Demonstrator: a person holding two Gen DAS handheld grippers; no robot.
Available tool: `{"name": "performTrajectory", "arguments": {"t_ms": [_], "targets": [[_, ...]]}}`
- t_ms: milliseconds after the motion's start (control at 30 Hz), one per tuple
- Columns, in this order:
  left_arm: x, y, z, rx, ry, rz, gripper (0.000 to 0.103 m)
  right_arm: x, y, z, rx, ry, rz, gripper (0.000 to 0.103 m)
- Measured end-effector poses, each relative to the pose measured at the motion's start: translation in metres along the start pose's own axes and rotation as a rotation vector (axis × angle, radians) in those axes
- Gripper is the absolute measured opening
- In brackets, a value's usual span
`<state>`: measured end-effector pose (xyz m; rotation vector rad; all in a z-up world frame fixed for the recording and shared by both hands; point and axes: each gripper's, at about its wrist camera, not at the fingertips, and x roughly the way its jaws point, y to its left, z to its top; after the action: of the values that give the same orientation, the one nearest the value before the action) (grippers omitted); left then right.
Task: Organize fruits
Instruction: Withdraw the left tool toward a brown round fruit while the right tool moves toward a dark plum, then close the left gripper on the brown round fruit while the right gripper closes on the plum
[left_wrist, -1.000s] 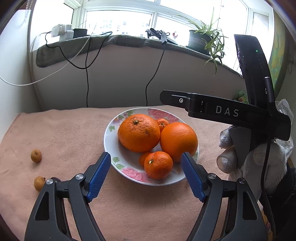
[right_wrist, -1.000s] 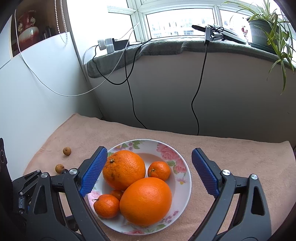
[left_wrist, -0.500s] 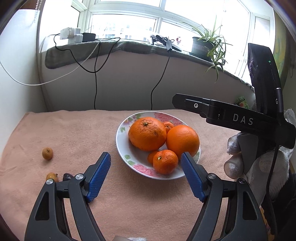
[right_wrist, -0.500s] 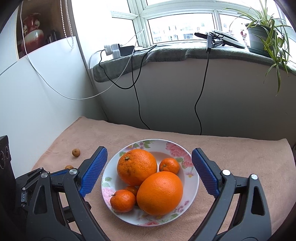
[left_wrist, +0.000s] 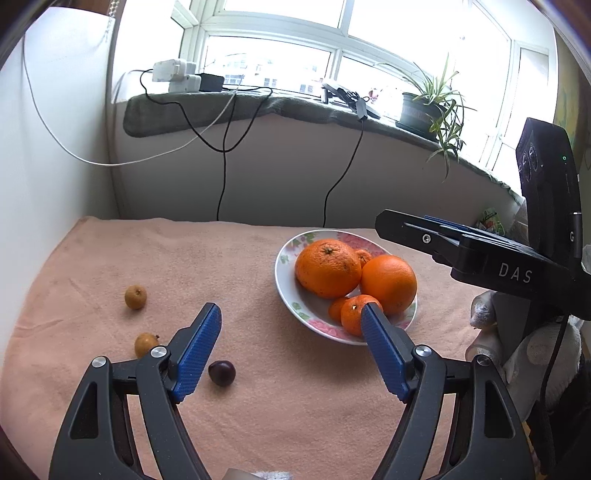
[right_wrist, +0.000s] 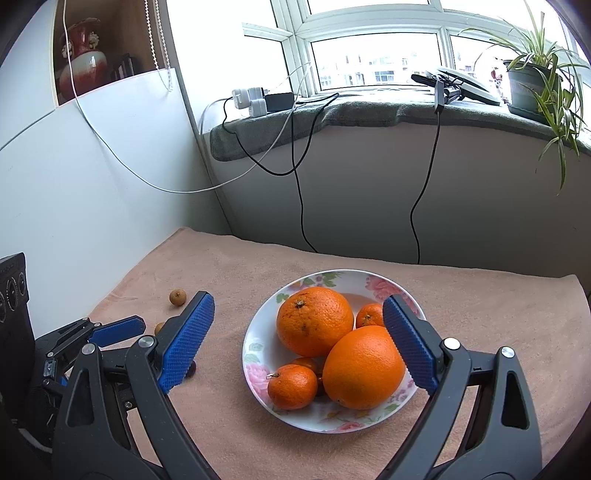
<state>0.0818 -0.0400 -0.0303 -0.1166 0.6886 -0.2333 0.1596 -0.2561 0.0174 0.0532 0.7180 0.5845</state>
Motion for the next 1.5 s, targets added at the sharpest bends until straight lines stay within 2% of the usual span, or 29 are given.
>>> {"name": "performTrajectory", "arguments": {"t_ms": [333, 800, 933, 1000, 1033, 1133, 1167, 1267, 1433, 1500], "targets": [[-0.013, 0.033, -0.009, -0.035, -0.004, 0.051, 0.078, -0.001, 0.034, -0.01, -0.06, 0.005, 0.018, 0.095], [-0.026, 0.109, -0.044, -0.16, 0.052, 0.131, 0.078, 0.008, 0.077, -0.039, -0.098, 0.067, 0.135, 0.095], [-0.025, 0.123, -0.05, -0.188, 0.064, 0.132, 0.075, 0.015, 0.092, -0.048, -0.125, 0.096, 0.169, 0.095], [-0.023, 0.125, -0.051, -0.191, 0.07, 0.125, 0.068, 0.02, 0.099, -0.053, -0.141, 0.113, 0.183, 0.094], [-0.022, 0.126, -0.051, -0.193, 0.073, 0.118, 0.067, 0.022, 0.102, -0.055, -0.149, 0.122, 0.188, 0.09], [-0.018, 0.129, -0.051, -0.206, 0.08, 0.09, 0.066, 0.032, 0.11, -0.062, -0.165, 0.155, 0.198, 0.089], [-0.016, 0.129, -0.05, -0.208, 0.084, 0.082, 0.065, 0.035, 0.112, -0.063, -0.168, 0.164, 0.198, 0.083], [-0.008, 0.129, -0.049, -0.213, 0.1, 0.06, 0.052, 0.047, 0.115, -0.068, -0.177, 0.21, 0.209, 0.063], [0.002, 0.126, -0.045, -0.199, 0.115, 0.031, 0.048, 0.062, 0.119, -0.075, -0.189, 0.25, 0.208, 0.058], [0.006, 0.126, -0.043, -0.196, 0.121, 0.028, 0.042, 0.067, 0.119, -0.076, -0.191, 0.261, 0.204, 0.052]]}}
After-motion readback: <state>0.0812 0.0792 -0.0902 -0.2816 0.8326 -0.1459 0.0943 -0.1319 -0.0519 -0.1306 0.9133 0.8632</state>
